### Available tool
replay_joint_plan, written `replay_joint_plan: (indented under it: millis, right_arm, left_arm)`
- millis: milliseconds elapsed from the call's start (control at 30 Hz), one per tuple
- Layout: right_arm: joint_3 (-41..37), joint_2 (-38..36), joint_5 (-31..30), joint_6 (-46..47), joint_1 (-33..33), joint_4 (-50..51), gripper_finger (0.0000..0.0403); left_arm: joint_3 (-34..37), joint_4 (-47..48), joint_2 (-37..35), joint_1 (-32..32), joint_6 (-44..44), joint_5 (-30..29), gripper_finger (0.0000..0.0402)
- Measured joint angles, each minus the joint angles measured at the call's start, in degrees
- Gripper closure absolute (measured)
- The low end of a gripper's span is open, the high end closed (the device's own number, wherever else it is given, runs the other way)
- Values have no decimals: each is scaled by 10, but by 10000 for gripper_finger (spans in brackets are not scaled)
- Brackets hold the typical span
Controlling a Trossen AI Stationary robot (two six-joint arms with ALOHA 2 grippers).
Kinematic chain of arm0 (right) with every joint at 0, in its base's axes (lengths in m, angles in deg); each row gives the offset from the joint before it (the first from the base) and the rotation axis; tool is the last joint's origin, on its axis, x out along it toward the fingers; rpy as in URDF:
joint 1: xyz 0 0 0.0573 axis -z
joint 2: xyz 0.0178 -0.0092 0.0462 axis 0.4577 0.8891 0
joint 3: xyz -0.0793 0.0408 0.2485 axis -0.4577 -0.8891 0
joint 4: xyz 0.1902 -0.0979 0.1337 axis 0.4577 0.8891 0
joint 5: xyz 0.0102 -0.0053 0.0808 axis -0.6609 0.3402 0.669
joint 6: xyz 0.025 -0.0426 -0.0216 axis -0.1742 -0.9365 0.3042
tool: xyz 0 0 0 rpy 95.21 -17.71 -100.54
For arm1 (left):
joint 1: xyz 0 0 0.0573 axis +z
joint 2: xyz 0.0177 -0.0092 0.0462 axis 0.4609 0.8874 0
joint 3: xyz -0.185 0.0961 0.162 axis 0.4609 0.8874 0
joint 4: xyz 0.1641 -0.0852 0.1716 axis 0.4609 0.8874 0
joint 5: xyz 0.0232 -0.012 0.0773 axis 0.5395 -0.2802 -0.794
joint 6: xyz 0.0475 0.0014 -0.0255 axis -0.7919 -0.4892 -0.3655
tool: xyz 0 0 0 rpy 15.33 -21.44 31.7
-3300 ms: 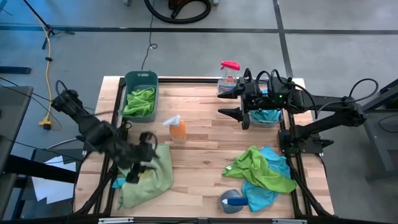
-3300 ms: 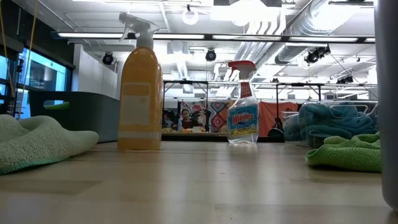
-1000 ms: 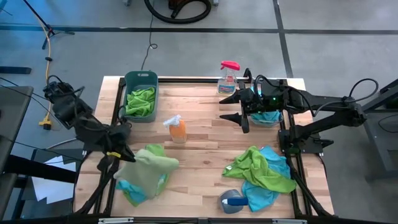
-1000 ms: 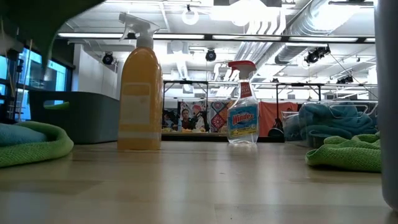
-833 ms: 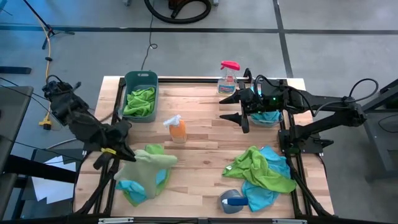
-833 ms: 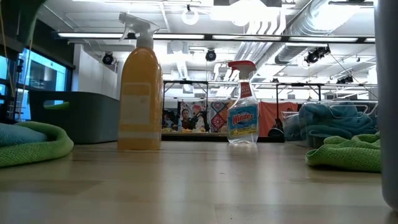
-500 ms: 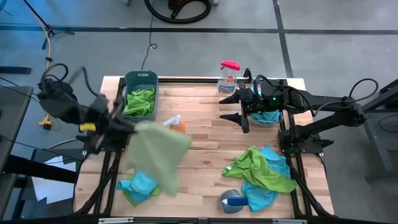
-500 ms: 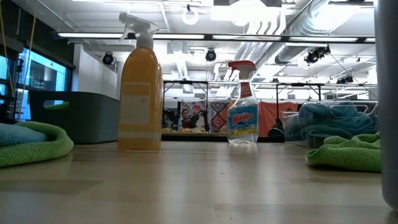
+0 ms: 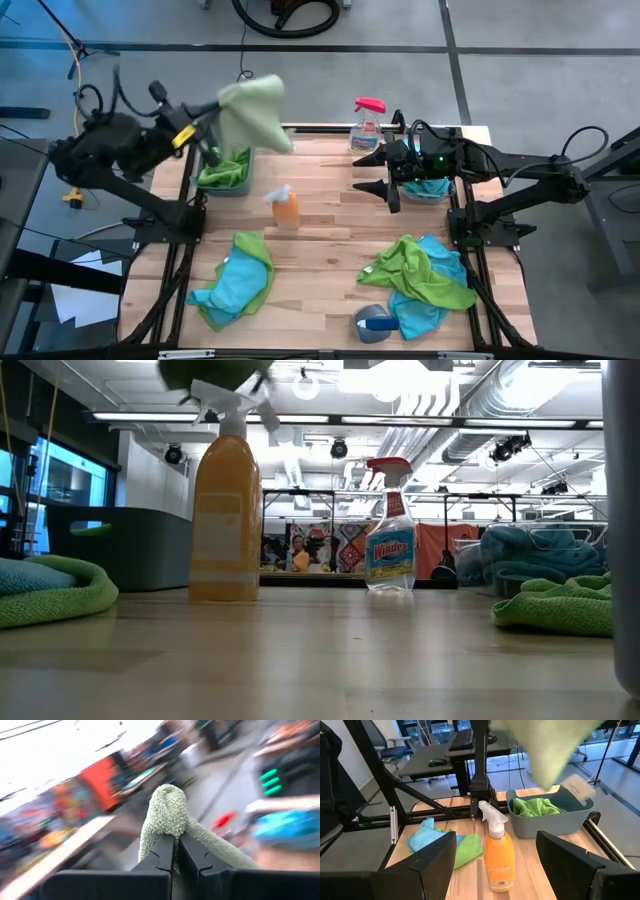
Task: Sort microfiber towel by color & place in baskets
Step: Put the light green microfiber towel into the green bin
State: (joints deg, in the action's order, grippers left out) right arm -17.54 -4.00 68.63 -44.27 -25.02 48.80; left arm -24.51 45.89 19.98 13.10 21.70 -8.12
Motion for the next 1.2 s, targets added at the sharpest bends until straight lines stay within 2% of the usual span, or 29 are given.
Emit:
replay_joint_plan:
  millis: [167, 400, 467, 633, 833, 1000, 1200]
  right_arm:
    - [0, 0, 0, 0, 0, 0, 132]
    - [0, 0, -2, 0, 0, 0, 132]
    - [0, 0, -5, 0, 0, 0, 132]
    - [0, 2, -17, 0, 0, 0, 132]
    - [0, 2, -17, 1, 0, 0, 132]
    - [0, 2, -17, 21, 0, 0, 132]
    - [0, 2, -17, 20, 0, 0, 132]
  left_arm:
    - [0, 91, -4, 117, 16, -29, 401]
    - [15, 302, -4, 260, 181, 32, 401]
    - [35, 325, -5, 291, 202, 40, 401]
    - [104, 332, -3, 362, 191, 76, 401]
    - [173, 324, 28, 464, 91, 122, 401]
    - [213, 311, 60, 542, 62, 213, 401]
    - [267, 228, 93, 573, 50, 328, 401]
